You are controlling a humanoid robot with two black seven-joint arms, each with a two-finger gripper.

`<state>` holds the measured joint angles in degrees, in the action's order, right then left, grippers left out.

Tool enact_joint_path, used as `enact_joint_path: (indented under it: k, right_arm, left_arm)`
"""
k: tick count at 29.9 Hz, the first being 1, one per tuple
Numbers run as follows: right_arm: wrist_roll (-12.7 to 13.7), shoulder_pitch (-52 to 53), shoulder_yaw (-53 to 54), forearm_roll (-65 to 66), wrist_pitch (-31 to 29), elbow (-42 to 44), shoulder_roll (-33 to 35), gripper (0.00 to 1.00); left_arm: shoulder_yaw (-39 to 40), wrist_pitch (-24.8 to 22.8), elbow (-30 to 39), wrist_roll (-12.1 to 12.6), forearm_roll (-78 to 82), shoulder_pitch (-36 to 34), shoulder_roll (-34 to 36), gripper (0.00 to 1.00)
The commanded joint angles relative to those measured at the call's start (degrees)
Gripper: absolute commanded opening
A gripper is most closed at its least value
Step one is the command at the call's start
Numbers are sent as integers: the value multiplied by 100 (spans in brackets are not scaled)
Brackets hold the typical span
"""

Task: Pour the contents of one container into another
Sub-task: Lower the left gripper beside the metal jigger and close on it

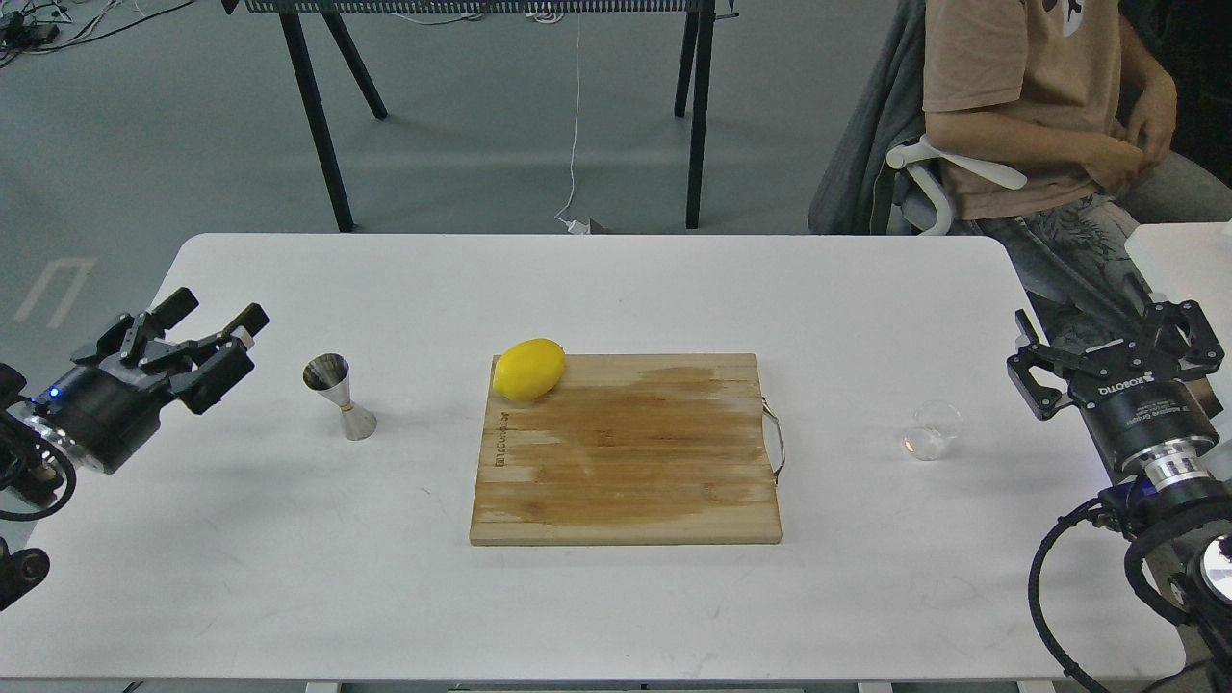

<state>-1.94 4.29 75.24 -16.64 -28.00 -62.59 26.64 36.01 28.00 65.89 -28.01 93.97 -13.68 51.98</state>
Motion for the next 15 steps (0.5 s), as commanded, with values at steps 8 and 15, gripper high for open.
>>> enact_joint_path:
  k: [8, 15]
  right_arm:
    - [0, -16, 8, 3, 0, -8, 0, 99]
    - [0, -25, 26, 3, 0, -8, 0, 99]
  left_arm:
    - [3, 0, -568, 1, 465, 340, -934, 98]
    - [-155, 0, -1051, 1, 509, 322, -1418, 98]
